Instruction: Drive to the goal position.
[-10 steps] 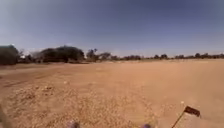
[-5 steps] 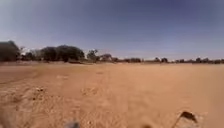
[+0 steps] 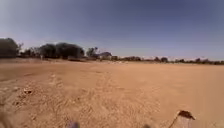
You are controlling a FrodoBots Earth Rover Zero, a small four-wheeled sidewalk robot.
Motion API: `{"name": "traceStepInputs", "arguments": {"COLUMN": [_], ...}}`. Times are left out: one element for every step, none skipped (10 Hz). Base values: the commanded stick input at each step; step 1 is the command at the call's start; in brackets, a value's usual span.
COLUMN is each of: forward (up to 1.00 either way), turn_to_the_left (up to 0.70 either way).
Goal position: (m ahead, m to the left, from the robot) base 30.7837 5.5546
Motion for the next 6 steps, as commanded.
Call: {"name": "traceStepInputs", "arguments": {"forward": [0.7, 0.7, 0.7, 0.7, 0.7, 0.7], "turn_to_the_left": [0.0, 0.0, 0.0, 0.0, 0.0, 0.0]}}
